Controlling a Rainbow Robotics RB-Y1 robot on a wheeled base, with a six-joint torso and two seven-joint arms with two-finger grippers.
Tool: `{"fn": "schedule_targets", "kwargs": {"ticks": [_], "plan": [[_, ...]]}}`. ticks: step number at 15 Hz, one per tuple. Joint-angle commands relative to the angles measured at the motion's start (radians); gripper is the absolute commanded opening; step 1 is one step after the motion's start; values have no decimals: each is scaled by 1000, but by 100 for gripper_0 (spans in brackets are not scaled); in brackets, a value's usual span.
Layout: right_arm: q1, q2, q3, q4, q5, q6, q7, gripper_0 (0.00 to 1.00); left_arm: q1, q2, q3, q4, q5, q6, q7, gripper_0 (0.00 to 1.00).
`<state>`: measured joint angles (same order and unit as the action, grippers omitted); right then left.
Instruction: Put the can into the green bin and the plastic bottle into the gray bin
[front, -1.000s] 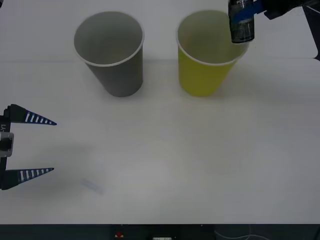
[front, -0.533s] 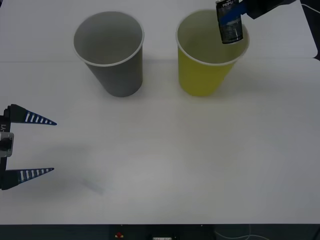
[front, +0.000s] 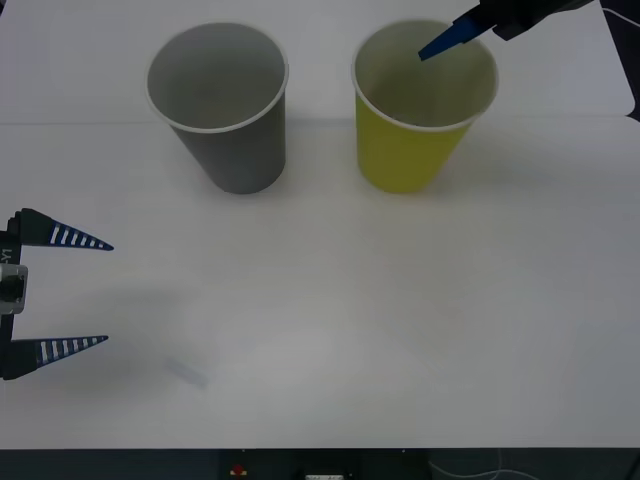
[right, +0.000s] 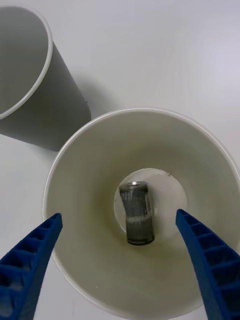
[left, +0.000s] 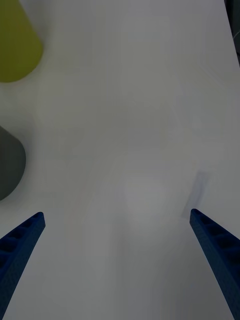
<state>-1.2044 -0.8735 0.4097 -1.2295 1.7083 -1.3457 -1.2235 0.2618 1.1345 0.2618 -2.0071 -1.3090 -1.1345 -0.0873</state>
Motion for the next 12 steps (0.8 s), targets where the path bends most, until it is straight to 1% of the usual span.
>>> {"fn": "schedule_targets", "kwargs": {"ticks": [1, 2, 4, 6, 9, 10, 12], "plan": [[3, -27, -2, -1, -70, 0, 44, 100, 0, 0, 0, 0, 0, 0, 0, 100], [11, -47, -5, -2, -127, 0, 79, 100, 0, 0, 0, 0, 0, 0, 0, 100], [68, -81, -60, -47, -180, 0, 121, 100, 0, 0, 0, 0, 0, 0, 0, 100], [169, -108, -146, -165, -188, 0, 127, 100, 0, 0, 0, 0, 0, 0, 0, 100], [365, -167, -284, -398, -200, 0, 157, 100, 0, 0, 0, 0, 0, 0, 0, 100], [430, -185, -324, -466, -220, 7, 179, 100, 0, 0, 0, 0, 0, 0, 0, 100], [549, -223, -387, -541, -292, 23, 266, 100, 0, 0, 0, 0, 0, 0, 0, 100]]}}
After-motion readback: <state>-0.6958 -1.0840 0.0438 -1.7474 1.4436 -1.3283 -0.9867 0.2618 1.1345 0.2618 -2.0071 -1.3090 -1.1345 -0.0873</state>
